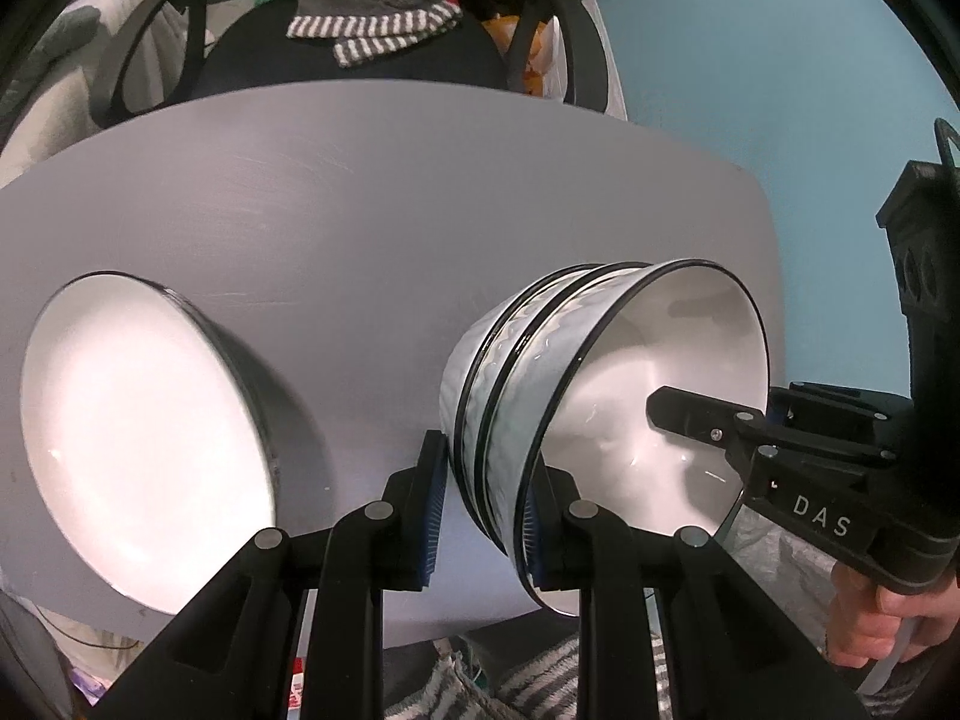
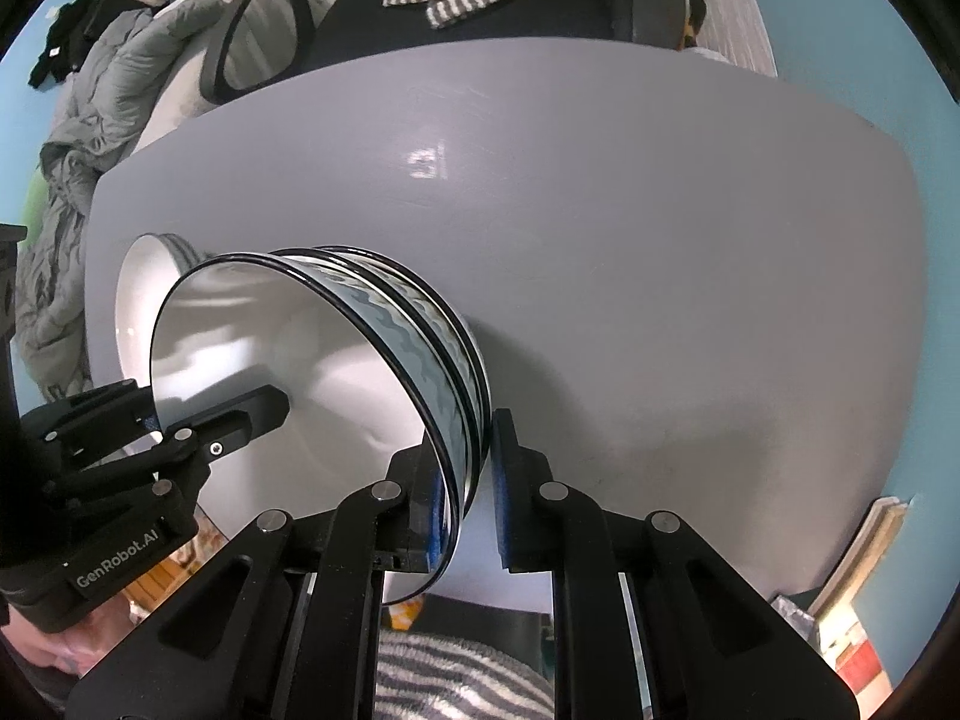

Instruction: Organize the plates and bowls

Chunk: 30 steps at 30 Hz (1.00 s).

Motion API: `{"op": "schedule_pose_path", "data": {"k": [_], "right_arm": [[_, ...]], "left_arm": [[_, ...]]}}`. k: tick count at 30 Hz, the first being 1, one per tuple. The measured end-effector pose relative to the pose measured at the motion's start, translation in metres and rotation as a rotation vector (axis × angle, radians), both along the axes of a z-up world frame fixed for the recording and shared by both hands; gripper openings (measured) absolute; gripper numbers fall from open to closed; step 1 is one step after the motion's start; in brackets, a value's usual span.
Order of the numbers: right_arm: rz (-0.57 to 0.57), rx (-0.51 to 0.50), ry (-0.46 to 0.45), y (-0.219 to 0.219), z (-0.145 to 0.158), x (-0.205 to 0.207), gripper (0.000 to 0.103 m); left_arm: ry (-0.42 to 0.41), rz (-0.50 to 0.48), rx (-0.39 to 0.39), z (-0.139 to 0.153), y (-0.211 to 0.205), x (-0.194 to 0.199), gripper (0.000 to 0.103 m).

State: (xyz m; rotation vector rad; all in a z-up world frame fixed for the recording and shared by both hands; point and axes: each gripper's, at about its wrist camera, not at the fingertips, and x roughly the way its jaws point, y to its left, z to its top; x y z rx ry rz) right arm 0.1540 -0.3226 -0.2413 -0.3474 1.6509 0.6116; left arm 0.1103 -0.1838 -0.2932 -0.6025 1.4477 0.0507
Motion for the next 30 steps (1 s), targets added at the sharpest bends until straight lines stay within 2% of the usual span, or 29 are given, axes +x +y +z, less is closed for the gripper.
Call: {"op": "schedule_pose_path", "data": {"k": [4, 7, 13, 22, 30], "right_arm": [[0.011, 0.014, -0.011, 0.011, 0.014, -0.003, 0.013], [0.027, 0.03, -0.03, 0.018, 0.025, -0.009, 0.013], [0.066, 0.043, -0.048, 0.036, 0.041, -0.024, 0.013], [0.145, 0.049, -0.068, 0.082, 0.048, -0.054, 0.013], [0.19, 0.05, -0.059, 0.124, 0.041, -0.073, 0.013]], "left_arm": [[-0.019, 0.018, 0.024, 0.015, 0.006, -0.008, 0.022], [-0.031, 0.04, 0.03, 0.038, 0.018, -0.012, 0.021], [-0.048, 0.08, 0.04, 0.054, 0.037, -0.032, 0.021], [-0.059, 0.15, 0.052, 0.056, 0.083, -0.075, 0.021], [-0.047, 0.186, 0.066, 0.055, 0.13, -0.108, 0.022]]}}
